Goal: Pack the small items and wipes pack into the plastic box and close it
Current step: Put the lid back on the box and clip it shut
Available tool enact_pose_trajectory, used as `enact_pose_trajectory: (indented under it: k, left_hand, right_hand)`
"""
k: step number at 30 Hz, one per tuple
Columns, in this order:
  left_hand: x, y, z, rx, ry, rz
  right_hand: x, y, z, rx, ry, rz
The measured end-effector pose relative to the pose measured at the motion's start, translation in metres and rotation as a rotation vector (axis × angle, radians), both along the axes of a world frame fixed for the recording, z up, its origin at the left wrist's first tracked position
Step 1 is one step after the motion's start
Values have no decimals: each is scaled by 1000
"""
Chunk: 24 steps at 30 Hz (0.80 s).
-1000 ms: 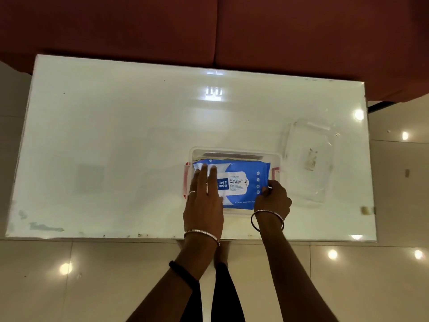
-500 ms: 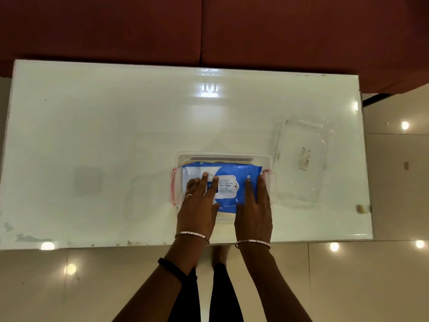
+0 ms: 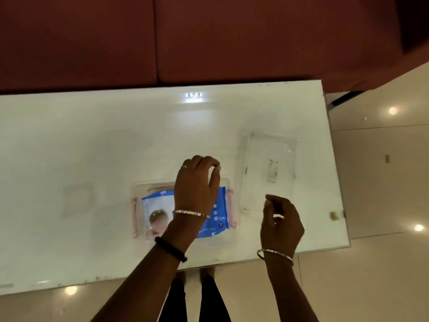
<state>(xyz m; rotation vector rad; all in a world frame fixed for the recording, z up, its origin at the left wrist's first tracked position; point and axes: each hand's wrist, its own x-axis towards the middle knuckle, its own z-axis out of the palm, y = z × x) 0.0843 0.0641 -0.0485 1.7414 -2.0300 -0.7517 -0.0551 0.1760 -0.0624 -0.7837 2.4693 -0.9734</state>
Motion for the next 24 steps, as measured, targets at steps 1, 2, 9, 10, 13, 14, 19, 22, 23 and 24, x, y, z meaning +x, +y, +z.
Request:
enact_pose_trajectory:
  k: [1, 2, 9, 10, 13, 14, 19, 22, 23, 24]
  left_hand:
    - [-13, -12, -1, 7, 15, -34]
    - [-29, -23, -3, 22, 22, -72]
    - [-127, -87, -44, 257, -147, -411]
    - [-136, -93, -50, 304, -193, -459]
    - [-151, -102, -65, 420, -279, -525]
    - [-155, -103, -68, 438, -297, -529]
    - [-160, -104, -75, 408, -396, -492]
    - [-153, -106, -73, 436, -372, -446]
    - [-149, -106, -70, 432, -346, -421]
    - [-143, -106, -67, 413, -310, -391]
  right_hand:
    - [-9, 4, -5, 32, -57, -114]
    - [-19, 8, -11, 70, -117, -235]
    - [-62, 16, -41, 228, -812, -833]
    - [-64, 13, -42, 219, -889, -847]
    - [-67, 4, -48, 233, -956, -865]
    - [-69, 2, -50, 234, -953, -878]
    - [-75, -5, -60, 209, -950, -942]
    - [-81, -3, -65, 194, -945, -931]
    - [-83, -1, -65, 182, -933, -914]
    - [-85, -1, -64, 159, -914, -896]
